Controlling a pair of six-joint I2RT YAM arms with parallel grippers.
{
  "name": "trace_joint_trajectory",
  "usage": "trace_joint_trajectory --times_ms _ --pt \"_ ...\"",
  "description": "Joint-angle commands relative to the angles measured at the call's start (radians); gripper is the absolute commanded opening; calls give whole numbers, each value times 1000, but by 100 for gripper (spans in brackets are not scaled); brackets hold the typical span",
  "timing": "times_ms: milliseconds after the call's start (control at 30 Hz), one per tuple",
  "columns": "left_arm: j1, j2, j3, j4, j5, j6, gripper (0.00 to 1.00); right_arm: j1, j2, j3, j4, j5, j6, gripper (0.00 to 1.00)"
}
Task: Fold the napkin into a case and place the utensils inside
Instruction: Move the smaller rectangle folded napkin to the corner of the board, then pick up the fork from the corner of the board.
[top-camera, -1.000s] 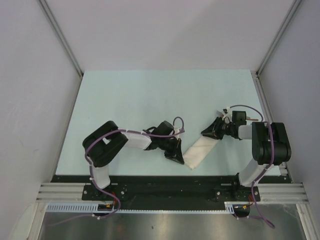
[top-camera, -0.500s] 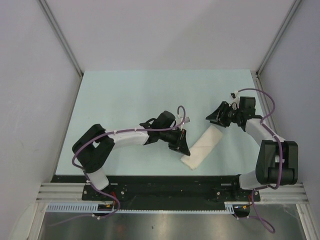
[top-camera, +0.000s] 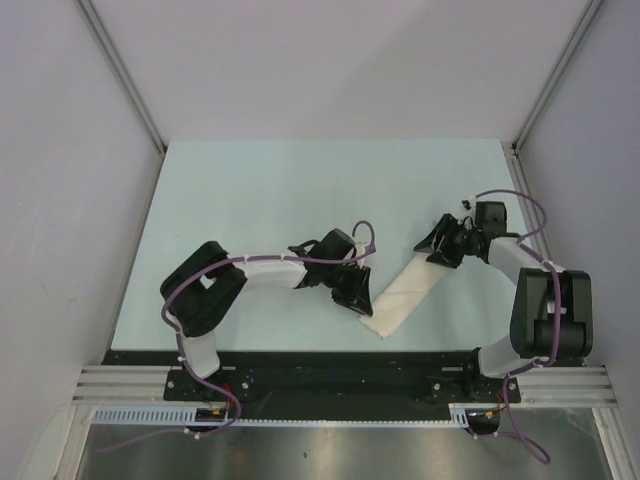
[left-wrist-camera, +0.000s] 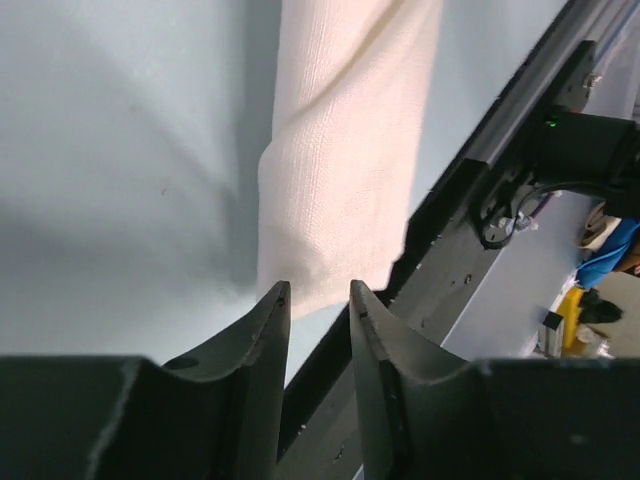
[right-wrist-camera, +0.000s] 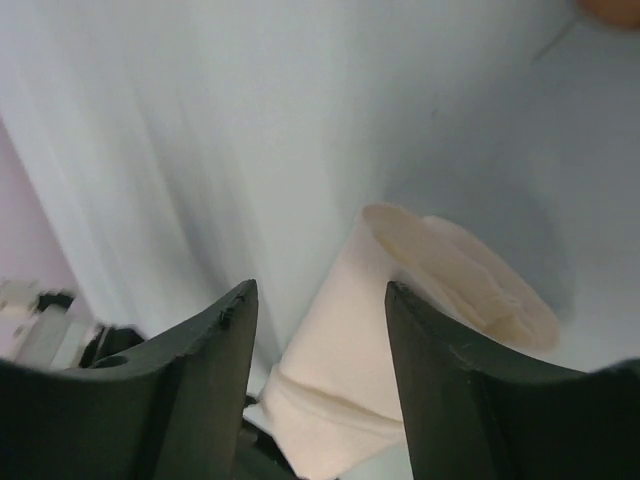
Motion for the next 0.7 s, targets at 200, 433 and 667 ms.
trace_joint_trajectory --times_ms 200,433,667 --pt "5 -267 133 -154 22 102 48 -145 66 438 -465 566 100 70" --pt "2 -351 128 -160 -33 98 57 -164 227 646 -561 677 342 67" --pt "4 -351 128 -169 -19 96 57 -121 364 749 -647 771 577 58"
